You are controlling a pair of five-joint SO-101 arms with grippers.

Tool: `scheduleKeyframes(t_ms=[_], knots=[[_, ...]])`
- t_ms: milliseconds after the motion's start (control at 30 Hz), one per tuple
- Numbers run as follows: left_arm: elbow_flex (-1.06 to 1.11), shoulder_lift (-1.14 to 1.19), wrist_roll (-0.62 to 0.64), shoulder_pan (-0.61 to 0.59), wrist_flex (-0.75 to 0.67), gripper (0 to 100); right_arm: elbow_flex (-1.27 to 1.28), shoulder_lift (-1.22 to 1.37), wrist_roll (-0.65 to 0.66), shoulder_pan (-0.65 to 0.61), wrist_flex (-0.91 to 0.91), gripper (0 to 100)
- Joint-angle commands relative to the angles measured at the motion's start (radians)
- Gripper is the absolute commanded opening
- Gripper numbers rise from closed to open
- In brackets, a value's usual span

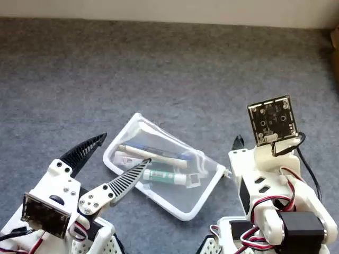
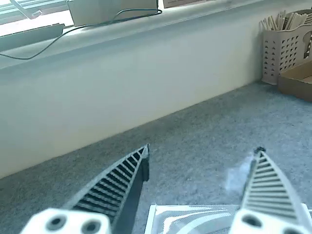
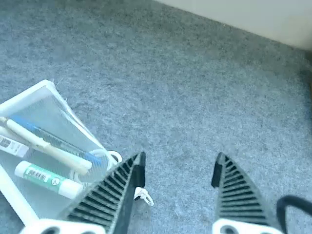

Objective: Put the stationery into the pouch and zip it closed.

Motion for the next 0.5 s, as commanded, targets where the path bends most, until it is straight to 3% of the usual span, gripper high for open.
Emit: scheduleKeyframes(t_ms=[0,200,467], knots=[[-0.041,0.002,0.009,-0.067,0.003,21,-0.048,0.007,-0.011,-0.012,0.031,8.6],[-0.015,0.002,-0.009,-0.16,0.003,1,0.025,-0.01,-0.012,-0.007,0.038,3.5],[0.162,0.002,-0.038,-0.325,0.038,1,0.404,-0.421,-0.009,-0.01,-0.104,0.5]])
